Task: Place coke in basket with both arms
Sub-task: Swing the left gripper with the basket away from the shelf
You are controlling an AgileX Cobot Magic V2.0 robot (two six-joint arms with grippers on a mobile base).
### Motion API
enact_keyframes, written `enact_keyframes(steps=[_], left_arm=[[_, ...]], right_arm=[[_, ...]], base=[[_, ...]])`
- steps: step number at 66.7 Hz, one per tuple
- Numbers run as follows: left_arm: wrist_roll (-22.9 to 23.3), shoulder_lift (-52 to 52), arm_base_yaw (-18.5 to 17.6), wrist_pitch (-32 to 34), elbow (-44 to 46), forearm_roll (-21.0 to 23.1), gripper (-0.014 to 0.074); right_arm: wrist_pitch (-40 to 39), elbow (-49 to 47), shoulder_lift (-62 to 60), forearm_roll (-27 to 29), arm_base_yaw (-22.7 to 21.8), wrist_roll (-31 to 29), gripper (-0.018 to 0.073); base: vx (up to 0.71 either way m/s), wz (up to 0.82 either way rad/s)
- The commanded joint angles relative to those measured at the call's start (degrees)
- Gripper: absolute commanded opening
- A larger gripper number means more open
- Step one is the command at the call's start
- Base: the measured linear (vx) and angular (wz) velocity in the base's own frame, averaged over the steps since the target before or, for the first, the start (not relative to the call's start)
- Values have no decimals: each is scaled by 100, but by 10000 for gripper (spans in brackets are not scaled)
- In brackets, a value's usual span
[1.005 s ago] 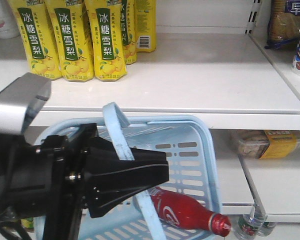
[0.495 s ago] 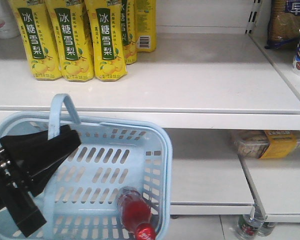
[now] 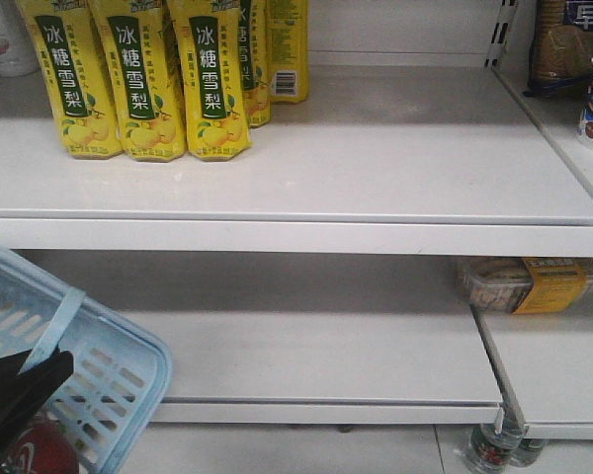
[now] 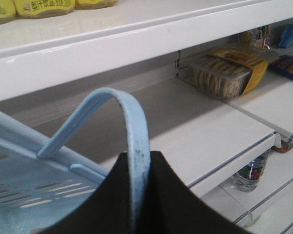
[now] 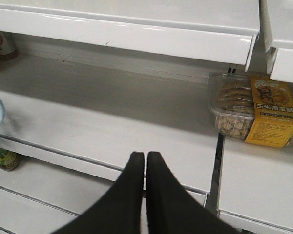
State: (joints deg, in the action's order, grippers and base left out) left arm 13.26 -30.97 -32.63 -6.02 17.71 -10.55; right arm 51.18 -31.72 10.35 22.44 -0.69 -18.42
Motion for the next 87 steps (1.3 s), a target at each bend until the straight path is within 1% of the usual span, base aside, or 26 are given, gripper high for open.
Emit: enact_keyframes(steps=[1, 7, 20, 29, 36, 48, 54, 56, 59, 62, 65, 71, 76, 87], left_arm=[[-372, 209, -13, 936, 58, 17, -6], [-372, 370, -13, 1046, -196, 15, -6], [-379, 865, -8, 1757, -727, 15, -6], [-396, 1257, 129, 1780, -961, 20, -6], [-429, 1540, 361, 1780, -1193, 104, -6], [-665, 2124, 788, 1786, -1754, 810, -6], [-684, 2404, 1004, 1757, -2009, 1055, -6], [-684, 2494, 1093, 1526, -2002, 1055, -6], [-704, 2595, 1217, 1396, -1988, 1055, -6], [-838, 2666, 1337, 1335, -1988, 1055, -6], [-1083, 2731, 1499, 1306, -1988, 1055, -6], [-1254, 2745, 1820, 1385, -1988, 1055, -6], [-1260, 2745, 2098, 1390, -1988, 1055, -6], [-1269, 2745, 2545, 1419, -1988, 1055, -6]], right_arm=[[-368, -129, 88, 105, -16, -15, -5], [-368, -129, 88, 105, -16, -15, -5], [-368, -129, 88, 105, -16, -15, -5], [-368, -129, 88, 105, -16, -15, -5], [-368, -129, 88, 105, -16, -15, -5], [-368, -129, 88, 105, -16, -15, -5], [-368, -129, 88, 105, -16, -15, -5], [-368, -129, 88, 105, -16, -15, -5], [-368, -129, 88, 105, -16, -15, -5], [-368, -129, 88, 105, -16, -15, -5], [-368, -129, 88, 105, -16, -15, -5], [-368, -129, 88, 105, -16, -15, -5], [-368, -129, 88, 105, -16, -15, -5], [-368, -129, 88, 105, -16, -15, -5]], base=[[0, 0], [0, 0], [0, 0], [0, 0], [0, 0], [0, 0], [0, 0], [0, 0], [0, 0], [0, 0], [0, 0], [0, 0], [0, 0], [0, 0]])
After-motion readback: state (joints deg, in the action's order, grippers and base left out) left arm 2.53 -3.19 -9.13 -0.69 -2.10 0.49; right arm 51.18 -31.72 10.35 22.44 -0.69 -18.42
